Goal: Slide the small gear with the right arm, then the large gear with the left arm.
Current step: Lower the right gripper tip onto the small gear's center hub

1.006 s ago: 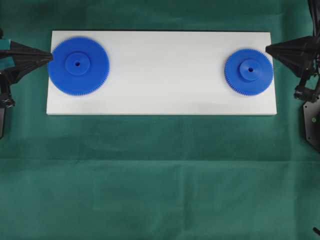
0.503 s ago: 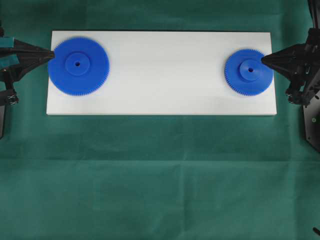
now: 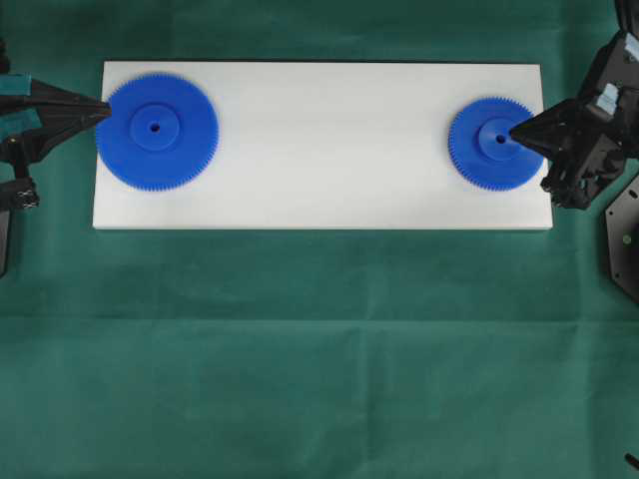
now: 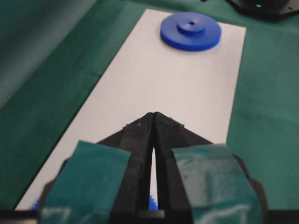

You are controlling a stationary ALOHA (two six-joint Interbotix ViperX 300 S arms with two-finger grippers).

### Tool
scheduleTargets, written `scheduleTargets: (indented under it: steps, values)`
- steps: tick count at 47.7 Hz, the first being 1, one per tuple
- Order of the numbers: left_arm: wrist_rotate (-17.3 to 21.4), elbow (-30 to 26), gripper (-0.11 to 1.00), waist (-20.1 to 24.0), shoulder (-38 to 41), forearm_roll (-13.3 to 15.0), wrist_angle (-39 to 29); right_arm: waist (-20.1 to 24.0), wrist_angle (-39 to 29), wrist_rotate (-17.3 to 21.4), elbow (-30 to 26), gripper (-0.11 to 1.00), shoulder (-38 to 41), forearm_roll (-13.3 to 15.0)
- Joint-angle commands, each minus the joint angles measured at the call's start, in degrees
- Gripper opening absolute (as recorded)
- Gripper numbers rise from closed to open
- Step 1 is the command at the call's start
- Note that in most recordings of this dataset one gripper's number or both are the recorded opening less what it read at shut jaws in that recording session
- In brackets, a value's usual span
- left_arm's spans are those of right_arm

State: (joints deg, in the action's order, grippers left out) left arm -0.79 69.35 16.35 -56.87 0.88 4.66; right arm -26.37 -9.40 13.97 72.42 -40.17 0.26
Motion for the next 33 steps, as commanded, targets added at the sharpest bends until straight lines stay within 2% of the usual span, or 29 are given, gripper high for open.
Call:
scheduleTargets:
  steps: [1,16,33]
  values:
    - [-0.1,-0.7,0.00,0.2,0.4,0.1,0.2,-0.4,1.9,0.1,-0.2,0.50,1.3,0.2]
    - [-0.1,-0.5,0.00,0.2,0.5,0.1,0.4,-2.3,5.2,0.2,-0.4,0.50,8.1,0.1]
    - [-0.1,-0.1,0.00,0.3,0.5,0.2,0.5,-2.4,8.8,0.1,-0.8,0.50,14.4,0.1]
